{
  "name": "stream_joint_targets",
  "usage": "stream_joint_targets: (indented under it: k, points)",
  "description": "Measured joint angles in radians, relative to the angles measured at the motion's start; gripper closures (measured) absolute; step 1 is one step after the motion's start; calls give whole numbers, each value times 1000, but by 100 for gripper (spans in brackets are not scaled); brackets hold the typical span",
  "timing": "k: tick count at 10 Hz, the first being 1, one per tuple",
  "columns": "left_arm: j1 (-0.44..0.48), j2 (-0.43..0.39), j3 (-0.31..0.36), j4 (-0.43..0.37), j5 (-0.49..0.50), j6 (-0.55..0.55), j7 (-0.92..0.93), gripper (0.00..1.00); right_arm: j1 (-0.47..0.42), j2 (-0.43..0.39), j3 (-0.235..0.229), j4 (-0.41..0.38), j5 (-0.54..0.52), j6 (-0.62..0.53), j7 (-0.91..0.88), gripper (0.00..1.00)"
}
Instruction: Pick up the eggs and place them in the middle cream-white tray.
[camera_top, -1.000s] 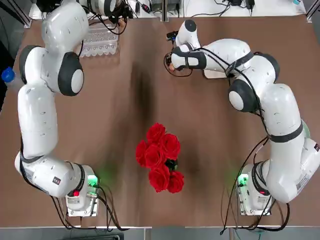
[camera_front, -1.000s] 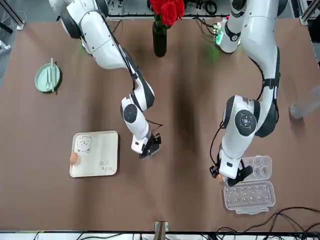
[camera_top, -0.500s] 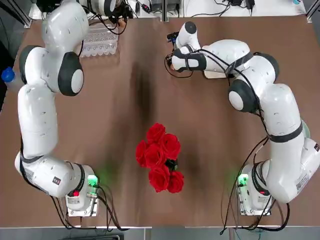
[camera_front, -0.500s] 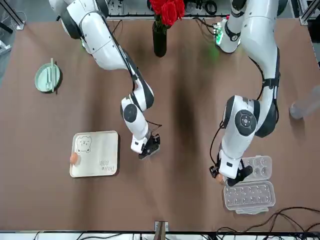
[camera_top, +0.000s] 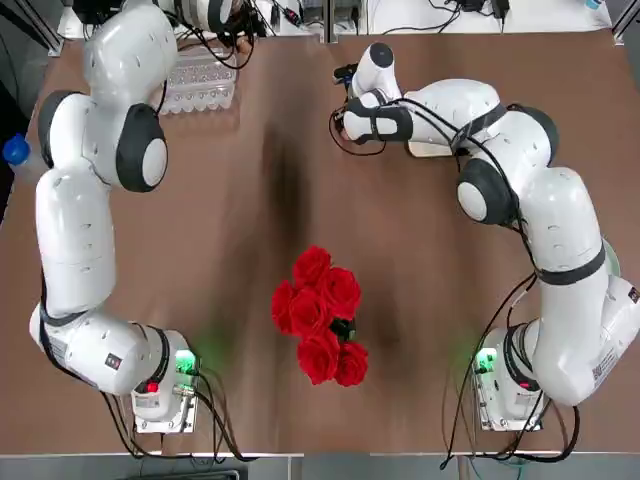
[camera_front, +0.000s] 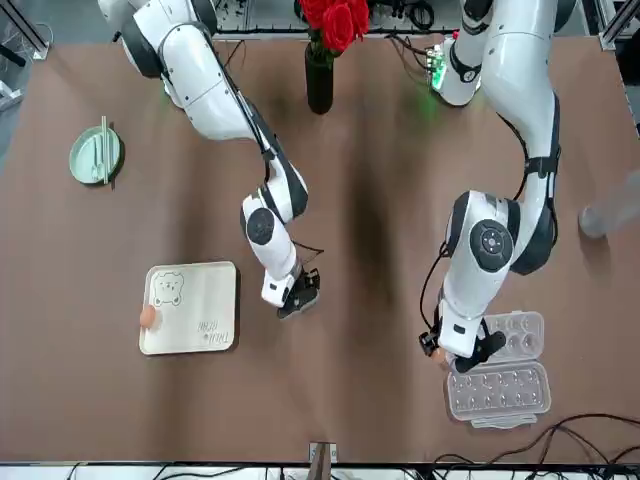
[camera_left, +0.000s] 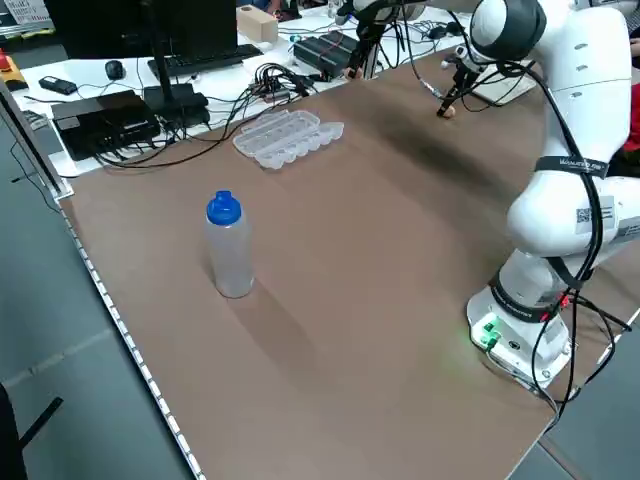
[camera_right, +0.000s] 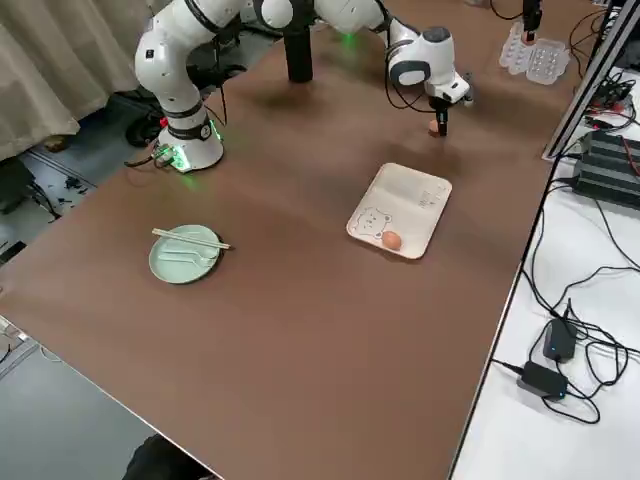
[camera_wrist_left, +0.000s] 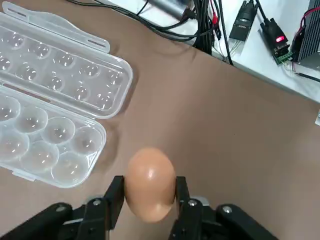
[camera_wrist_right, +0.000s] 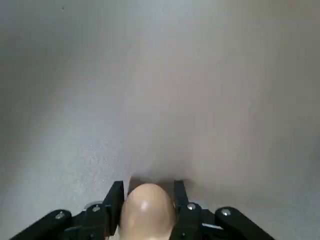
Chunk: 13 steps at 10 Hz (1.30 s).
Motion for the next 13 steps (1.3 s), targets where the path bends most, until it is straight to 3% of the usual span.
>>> stream_joint_targets:
  k: [3,5,9,13]
  points:
    - [0,0,0,0,0,0,0,54,0,0,-4,9,0,-32,0,54]
    - [0,0,0,0,0,0,0,54,-1,-8,-28,23,0,-120,0,54]
    - [0,0,0,0,0,0,0,54,-4,-70,-109,78,0,-376,0,54]
    - [-6,1,-3,-1,-13,0,-34,54,-42,-128,-206,95,-1,-560,-63,54]
